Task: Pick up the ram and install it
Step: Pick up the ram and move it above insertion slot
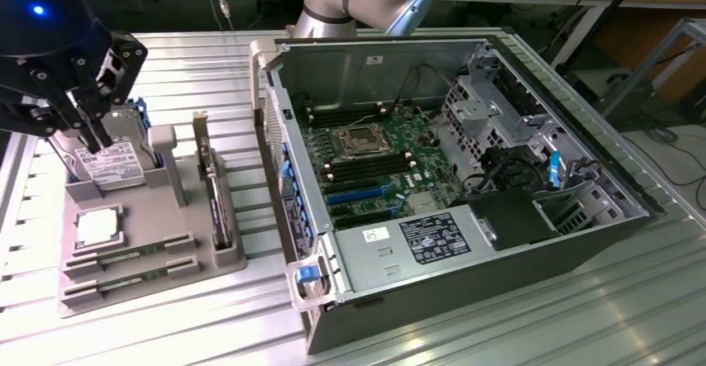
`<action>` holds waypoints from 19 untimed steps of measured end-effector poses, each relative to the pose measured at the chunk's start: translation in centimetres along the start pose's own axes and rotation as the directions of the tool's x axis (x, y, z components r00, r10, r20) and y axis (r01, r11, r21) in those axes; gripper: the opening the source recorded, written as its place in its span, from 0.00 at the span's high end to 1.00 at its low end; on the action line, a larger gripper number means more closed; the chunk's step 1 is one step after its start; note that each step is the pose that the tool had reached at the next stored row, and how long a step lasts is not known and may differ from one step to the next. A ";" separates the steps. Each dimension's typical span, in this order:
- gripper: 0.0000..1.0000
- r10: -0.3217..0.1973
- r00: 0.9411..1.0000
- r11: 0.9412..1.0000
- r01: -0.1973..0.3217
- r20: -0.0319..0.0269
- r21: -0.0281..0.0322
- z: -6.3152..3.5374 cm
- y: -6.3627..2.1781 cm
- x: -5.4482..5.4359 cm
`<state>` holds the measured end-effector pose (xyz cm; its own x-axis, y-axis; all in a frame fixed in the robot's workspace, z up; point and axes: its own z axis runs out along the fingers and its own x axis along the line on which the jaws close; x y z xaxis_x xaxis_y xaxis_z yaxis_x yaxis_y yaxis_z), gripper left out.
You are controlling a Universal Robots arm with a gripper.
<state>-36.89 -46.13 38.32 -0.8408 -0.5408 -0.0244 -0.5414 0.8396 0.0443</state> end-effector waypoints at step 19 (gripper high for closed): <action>0.84 -0.316 0.949 0.949 0.316 -0.013 -0.010 0.66 -0.09 -0.1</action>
<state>-36.76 -46.13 37.66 -0.6266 -0.7790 -0.0246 -0.7791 0.6253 0.0444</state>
